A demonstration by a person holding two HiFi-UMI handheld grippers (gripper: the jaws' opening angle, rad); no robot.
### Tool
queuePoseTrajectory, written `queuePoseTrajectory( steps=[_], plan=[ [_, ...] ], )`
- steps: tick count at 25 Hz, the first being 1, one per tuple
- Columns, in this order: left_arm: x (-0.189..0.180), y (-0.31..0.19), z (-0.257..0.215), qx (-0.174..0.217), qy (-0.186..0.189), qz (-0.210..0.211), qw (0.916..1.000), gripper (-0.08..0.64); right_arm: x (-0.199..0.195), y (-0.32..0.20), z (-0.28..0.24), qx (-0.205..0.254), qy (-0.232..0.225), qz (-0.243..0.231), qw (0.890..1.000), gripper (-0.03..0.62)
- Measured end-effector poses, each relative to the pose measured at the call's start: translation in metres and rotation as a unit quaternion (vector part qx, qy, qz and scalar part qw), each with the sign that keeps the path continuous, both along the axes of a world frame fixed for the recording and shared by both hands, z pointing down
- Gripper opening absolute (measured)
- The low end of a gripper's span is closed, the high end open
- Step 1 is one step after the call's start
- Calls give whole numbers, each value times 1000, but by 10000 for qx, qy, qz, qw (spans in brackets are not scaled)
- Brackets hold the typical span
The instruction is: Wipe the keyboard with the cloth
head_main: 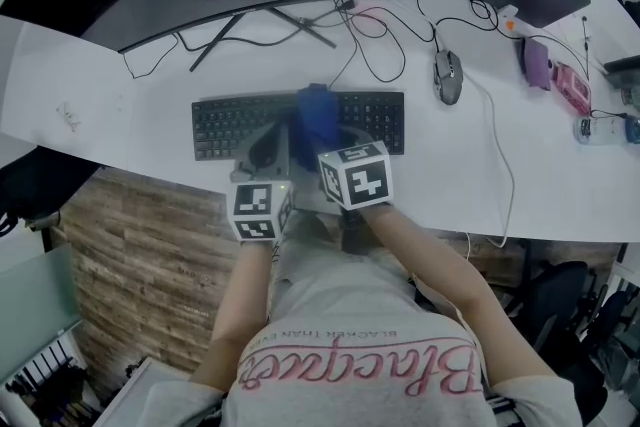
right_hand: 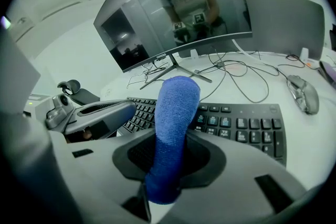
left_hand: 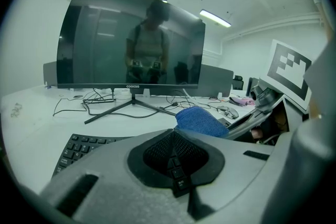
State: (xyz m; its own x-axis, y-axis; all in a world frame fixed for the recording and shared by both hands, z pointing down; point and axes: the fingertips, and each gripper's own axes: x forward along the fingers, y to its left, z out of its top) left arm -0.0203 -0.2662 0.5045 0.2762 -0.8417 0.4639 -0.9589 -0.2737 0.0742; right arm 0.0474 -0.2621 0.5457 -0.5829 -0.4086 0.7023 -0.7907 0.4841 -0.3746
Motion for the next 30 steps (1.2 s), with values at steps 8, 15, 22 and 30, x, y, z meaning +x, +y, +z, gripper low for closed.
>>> queuePoseTrajectory(
  steps=[8, 15, 22, 30],
  plan=[
    [22, 0, 2, -10, -23, 194, 9998, 6, 21, -1, 0, 5, 32, 122, 9999, 103],
    [40, -1, 1, 19, -44, 334, 9994, 6, 38, -1, 0, 59, 158, 104, 9998, 104],
    [59, -5, 1, 44, -20, 437, 9990, 6, 58, -3, -1, 151, 323, 167, 9992, 104],
    [83, -7, 5, 52, 43, 537, 9985, 6, 85, -4, 1, 133, 388, 256, 9988, 104]
  ],
)
